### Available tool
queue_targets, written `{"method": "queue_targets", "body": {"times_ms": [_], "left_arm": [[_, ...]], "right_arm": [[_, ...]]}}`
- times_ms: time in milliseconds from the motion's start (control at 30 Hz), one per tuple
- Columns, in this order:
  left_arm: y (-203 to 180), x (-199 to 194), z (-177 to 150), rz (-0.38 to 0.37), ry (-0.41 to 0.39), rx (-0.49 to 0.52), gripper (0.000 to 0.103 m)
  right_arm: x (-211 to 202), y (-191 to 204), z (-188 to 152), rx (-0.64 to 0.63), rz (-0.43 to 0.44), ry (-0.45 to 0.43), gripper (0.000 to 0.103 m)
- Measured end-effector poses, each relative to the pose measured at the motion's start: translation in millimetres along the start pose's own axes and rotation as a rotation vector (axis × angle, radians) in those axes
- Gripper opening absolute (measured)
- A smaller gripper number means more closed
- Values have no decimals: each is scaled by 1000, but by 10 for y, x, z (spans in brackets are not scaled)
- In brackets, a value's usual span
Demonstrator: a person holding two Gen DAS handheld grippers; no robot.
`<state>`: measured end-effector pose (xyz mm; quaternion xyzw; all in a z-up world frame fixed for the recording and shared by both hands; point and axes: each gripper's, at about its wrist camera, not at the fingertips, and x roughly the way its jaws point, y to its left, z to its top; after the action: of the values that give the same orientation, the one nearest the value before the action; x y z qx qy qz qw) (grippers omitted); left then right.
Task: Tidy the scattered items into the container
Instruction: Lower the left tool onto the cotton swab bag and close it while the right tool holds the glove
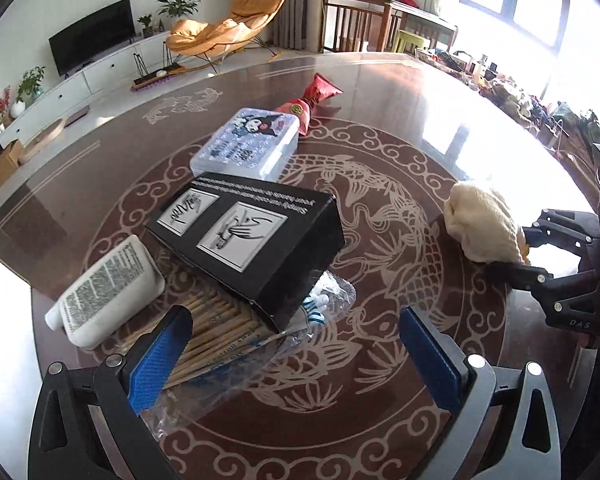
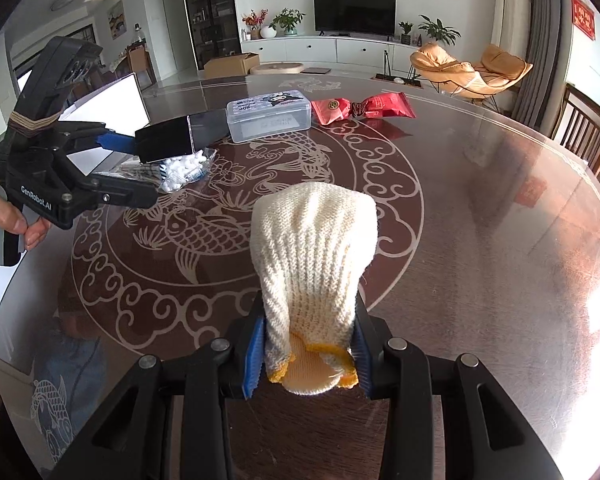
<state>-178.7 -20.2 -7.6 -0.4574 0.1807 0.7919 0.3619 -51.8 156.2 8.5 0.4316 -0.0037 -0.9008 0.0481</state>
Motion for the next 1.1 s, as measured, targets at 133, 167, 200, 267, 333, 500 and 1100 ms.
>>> {"method": "queue_targets", "body": {"times_ms": [133,167,200,267,333,500,1100], "left_arm": [[-224,-157,-148,-291,57,9,103],[-305,-180,-204,-345,92,21,103],[-396,-208,-260,-333,115,55,103],[-515,-257,-304,-199,105,135,103],[-499,-312,-245,-71,50,166,103],[-125,-255,55,-51,-1,112,103],[-199,33,-99,-360,104,70,103]], "right_arm": [[-30,-68,-32,26,14,-4,39],[-57,-88,-62,29,16,-4,39],[-86,-102,-93,28,16,-2,39],[-134,-121,-150,16,8,2,39],[-168,-138,-189,5,-3,5,39],[-212,-190,-251,35,-6,-4,39],[-233,-215,-270,43,-3,-6,39]]}}
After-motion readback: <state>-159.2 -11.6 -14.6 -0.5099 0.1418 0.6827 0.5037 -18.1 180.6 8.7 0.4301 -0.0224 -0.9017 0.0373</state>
